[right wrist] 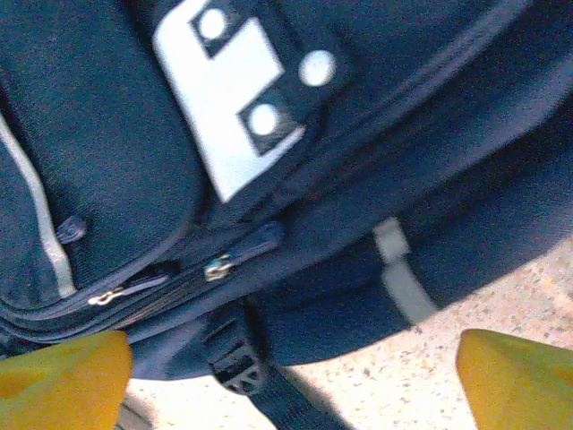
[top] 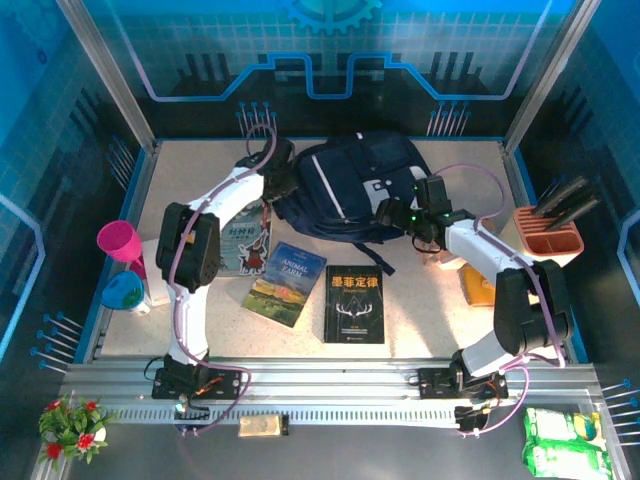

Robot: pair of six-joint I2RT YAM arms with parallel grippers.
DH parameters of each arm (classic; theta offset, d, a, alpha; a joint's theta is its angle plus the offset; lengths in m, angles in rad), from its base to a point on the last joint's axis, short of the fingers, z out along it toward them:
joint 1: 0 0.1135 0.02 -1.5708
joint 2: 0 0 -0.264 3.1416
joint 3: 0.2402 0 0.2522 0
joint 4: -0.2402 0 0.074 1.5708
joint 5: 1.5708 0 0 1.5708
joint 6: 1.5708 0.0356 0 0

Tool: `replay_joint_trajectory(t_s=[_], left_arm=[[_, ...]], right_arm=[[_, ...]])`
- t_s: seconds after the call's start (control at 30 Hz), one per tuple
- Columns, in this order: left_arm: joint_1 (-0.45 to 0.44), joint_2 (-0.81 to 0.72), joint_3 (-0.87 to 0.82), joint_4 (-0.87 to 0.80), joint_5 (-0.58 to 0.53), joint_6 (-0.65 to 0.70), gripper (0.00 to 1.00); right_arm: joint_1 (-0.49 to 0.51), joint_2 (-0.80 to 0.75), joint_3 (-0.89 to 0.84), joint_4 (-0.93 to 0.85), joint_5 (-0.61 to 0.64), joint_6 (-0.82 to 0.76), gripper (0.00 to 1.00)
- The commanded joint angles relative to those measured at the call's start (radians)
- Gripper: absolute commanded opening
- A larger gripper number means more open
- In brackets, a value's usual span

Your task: Pack books, pencil case, and school supplies into a backpack

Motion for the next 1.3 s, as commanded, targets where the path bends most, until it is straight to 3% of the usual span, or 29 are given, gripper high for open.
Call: replay_joint_trajectory(t_s=[0.0,0.3,0.73,0.9,1.0,1.07,1.13,1.27], left_arm=[[0.017,-0.07,-0.008,0.041,0.02,0.035,0.14],[0.017,-0.056,-0.02,0.04,0.069,0.036,0.14],[0.017,-0.004,0.039,0.024,0.176,0.076,0.14],[0.017,0.016,0.076,0.019,0.225,0.096,0.14],[0.016,0.037,0.11,-0.003,0.231,0.112,0.16],[0.017,0.052,0.138,-0.028,0.224,0.12,0.19],[0.016,0.061,0.163,-0.046,0.217,0.135,0.23],[0.017,0.035,0.178,-0.06,0.161,0.175,0.57]], right_arm=[[-0.03,0.032,0.023,-0.019,-0.096,0.176,0.88],[-0.011,0.068,-0.068,0.069,-0.091,0.483,0.69],[0.009,0.193,-0.021,0.098,-0.015,0.524,0.63],[0.003,0.246,0.018,0.107,0.007,0.491,0.4],[-0.003,0.259,0.045,0.116,0.012,0.445,0.09],[-0.004,0.245,0.053,0.133,-0.002,0.418,0.0],[-0.004,0.209,0.045,0.155,-0.013,0.404,0.0],[-0.002,0.115,0.032,0.162,-0.03,0.394,0.0]])
